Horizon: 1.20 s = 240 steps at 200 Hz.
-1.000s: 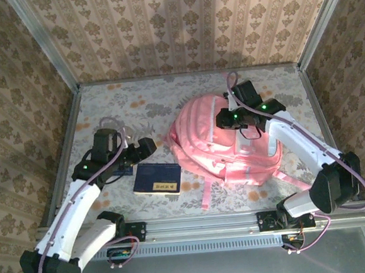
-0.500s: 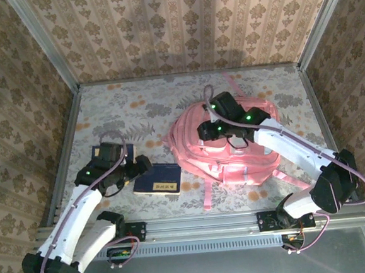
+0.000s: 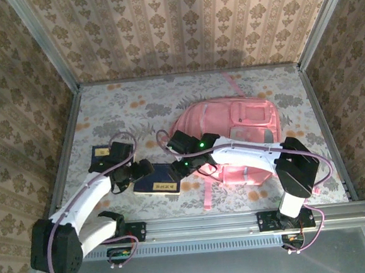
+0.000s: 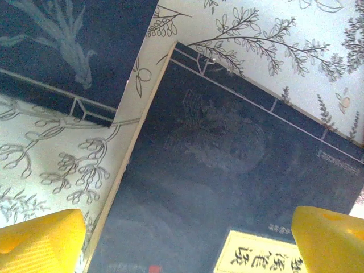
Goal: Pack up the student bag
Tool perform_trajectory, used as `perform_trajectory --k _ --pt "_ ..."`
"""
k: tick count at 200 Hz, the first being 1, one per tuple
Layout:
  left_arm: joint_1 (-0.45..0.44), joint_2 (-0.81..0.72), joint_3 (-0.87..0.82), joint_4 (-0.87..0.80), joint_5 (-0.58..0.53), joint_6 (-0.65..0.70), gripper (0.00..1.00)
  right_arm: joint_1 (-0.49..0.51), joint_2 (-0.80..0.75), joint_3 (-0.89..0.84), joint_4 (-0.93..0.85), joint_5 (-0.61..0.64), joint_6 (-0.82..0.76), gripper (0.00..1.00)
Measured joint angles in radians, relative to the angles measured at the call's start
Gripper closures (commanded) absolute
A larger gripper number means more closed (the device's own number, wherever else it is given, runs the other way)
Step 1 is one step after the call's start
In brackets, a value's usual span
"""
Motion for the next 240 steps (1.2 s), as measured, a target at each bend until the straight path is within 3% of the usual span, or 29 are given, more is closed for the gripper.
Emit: perform_trajectory --k 94,139,182,212,240 --pt "-0.010 0.019 -0.097 0.132 0.060 0.004 0.08 -0.011 0.172 0.077 -0.003 0.062 0.034 0.45" --pt "-0.122 0.010 -0.104 0.142 0.103 0.004 0.09 -0.018 0.095 0.005 0.027 0.104 0.014 0.47" --pt "-0.243 -0.021 -0.091 0.048 0.116 0.007 0.12 -0.022 -0.042 -0.109 0.046 0.095 -0.011 0.60" --pt "-0.285 -0.097 -0.009 -0.088 0.030 -0.002 0.11 -0.006 -0.085 -0.183 0.056 0.078 -0.037 0.78" --pt "-0.283 -0.110 0.058 -0.103 -0.041 0.003 0.11 0.030 -0.111 -0.246 0.103 0.037 -0.039 0.93"
